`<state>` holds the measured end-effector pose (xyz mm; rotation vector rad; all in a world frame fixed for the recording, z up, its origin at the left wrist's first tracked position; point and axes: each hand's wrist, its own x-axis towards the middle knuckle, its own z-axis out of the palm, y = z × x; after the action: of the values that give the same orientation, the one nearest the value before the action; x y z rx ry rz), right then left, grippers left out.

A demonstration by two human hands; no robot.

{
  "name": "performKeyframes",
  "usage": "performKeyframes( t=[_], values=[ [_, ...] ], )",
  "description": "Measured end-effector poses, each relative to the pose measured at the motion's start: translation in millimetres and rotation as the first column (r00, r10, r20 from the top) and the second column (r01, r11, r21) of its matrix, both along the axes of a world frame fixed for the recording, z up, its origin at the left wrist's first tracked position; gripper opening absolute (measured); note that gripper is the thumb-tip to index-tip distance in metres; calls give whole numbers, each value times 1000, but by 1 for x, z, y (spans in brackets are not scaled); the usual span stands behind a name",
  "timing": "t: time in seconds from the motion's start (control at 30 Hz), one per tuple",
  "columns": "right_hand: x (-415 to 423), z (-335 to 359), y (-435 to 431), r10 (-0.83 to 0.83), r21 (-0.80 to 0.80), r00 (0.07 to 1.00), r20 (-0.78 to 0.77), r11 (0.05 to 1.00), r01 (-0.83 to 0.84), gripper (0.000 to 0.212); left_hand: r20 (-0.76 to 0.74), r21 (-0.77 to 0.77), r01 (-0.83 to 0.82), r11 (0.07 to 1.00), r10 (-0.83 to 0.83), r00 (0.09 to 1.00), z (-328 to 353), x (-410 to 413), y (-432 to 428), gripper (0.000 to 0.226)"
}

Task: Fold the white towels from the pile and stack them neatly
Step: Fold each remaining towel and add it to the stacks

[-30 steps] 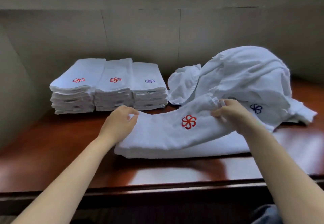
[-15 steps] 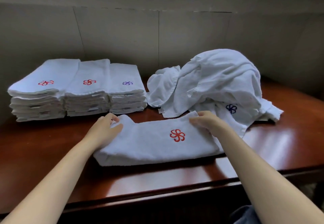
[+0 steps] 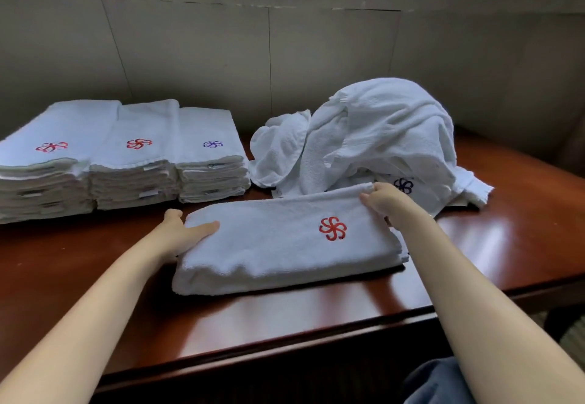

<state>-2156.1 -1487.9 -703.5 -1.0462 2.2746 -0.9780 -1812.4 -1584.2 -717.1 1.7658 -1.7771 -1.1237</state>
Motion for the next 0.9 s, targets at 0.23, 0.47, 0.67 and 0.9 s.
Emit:
performKeyframes(
  t=[0.23,0.47,0.67,0.9],
  values=[
    [-2,-9,6,-33,32,973,-230,999,41,9,117,70,27,997,-35,993,-7,2,-1,114],
    [0,-13,5,46,108,927,-373,994,-6,21,-58,92,165,982,-160,985,6,4,12,133],
    [7,-20,14,202,200,885,-419,971,-127,36,-68,-39,42,998,-45,997,2,10,1,129],
    [18,-18,14,96,138,846,-525,990,-27,30,-69,-55,41,998,-44,997,-5,10,-5,108]
  ],
)
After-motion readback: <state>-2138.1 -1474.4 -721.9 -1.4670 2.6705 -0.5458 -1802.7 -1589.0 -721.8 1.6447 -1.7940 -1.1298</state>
